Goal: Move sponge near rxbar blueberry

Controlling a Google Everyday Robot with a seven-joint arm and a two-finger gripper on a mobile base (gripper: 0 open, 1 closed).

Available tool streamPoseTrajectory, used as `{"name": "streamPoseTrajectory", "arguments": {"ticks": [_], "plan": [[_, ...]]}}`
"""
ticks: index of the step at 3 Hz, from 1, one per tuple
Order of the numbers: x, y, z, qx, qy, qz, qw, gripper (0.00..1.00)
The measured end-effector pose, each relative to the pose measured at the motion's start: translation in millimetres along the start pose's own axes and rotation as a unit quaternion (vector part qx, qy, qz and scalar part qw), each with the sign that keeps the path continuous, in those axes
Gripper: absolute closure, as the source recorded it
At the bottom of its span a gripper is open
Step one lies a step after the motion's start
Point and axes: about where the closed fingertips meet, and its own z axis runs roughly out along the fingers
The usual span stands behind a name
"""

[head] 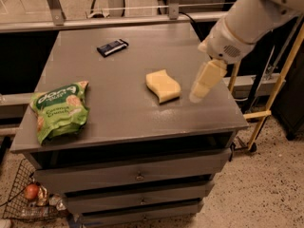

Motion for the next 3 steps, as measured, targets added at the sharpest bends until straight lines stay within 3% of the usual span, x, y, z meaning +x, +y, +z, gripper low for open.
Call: {"name": "streamPoseTrajectory", "arguments": {"ticks": [2, 3], "plan": [[-16.2, -17.3, 76.5, -0.041, 0.0, 0.002, 0.9992, 0.0], [-17.8, -18.4, 100.0, -0.059, 0.004, 0.004, 0.9983, 0.18]]}}
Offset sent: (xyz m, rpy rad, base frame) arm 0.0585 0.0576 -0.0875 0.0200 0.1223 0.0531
